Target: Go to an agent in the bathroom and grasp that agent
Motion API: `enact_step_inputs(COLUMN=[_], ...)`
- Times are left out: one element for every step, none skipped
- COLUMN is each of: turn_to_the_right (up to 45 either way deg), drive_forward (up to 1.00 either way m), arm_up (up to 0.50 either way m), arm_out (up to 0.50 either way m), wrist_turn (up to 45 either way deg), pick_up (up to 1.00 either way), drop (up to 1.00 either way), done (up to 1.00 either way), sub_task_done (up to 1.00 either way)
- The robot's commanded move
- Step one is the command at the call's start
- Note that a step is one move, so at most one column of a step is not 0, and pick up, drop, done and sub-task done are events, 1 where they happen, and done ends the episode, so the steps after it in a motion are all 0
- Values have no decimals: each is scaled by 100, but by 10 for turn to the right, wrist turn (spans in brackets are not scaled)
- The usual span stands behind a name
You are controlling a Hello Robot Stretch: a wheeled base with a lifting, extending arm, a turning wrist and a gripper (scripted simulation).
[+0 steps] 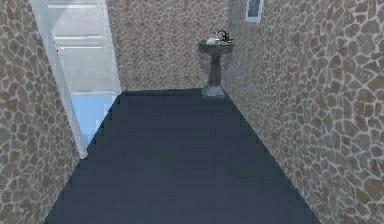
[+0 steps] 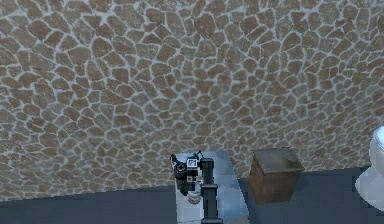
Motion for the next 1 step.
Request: enact_step_inputs(turn_to_the_right=[0], drive_forward=[0], arm_up=[0], arm_out=[0], wrist_turn=[90], pick_up=[0], drop=[0], done=[0], sub_task_done=[0])
